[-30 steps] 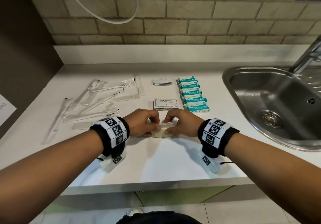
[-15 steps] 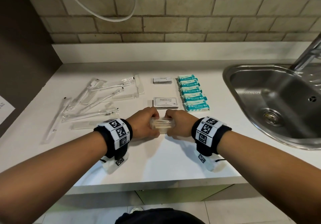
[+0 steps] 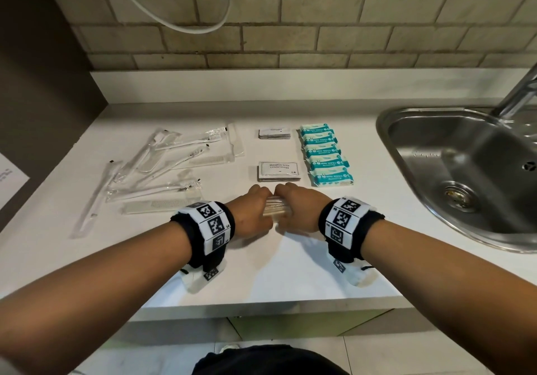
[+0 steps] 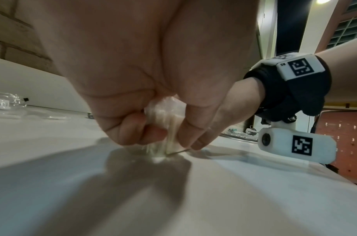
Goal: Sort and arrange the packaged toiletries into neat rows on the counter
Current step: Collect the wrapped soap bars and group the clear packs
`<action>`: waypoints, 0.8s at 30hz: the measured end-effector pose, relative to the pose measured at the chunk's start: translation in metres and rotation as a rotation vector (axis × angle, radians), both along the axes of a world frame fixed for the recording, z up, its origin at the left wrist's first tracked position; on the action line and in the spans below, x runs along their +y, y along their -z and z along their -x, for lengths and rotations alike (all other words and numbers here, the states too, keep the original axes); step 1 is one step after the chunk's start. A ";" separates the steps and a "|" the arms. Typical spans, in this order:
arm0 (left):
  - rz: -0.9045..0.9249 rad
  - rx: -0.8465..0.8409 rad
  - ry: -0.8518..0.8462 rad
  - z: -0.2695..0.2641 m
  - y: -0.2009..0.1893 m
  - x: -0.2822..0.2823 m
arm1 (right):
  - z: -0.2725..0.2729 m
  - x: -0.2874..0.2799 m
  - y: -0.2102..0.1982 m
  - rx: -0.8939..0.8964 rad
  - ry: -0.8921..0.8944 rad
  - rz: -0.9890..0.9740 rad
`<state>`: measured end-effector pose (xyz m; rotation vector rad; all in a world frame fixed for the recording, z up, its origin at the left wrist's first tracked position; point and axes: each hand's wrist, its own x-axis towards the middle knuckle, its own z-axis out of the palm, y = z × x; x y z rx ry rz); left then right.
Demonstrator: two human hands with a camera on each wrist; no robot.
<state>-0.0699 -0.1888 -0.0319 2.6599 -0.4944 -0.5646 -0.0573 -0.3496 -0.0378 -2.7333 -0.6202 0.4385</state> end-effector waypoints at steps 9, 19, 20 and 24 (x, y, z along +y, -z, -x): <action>0.138 0.032 -0.001 -0.001 -0.001 0.009 | -0.003 -0.002 -0.004 0.052 0.004 -0.017; 0.194 -0.030 -0.034 -0.015 -0.014 0.018 | -0.011 -0.013 -0.027 0.097 0.014 -0.055; 0.214 -0.014 -0.036 -0.019 -0.021 0.020 | -0.015 -0.015 -0.033 0.100 0.025 -0.082; 0.339 0.060 -0.052 -0.043 -0.049 0.026 | -0.040 -0.022 -0.064 0.144 0.056 -0.137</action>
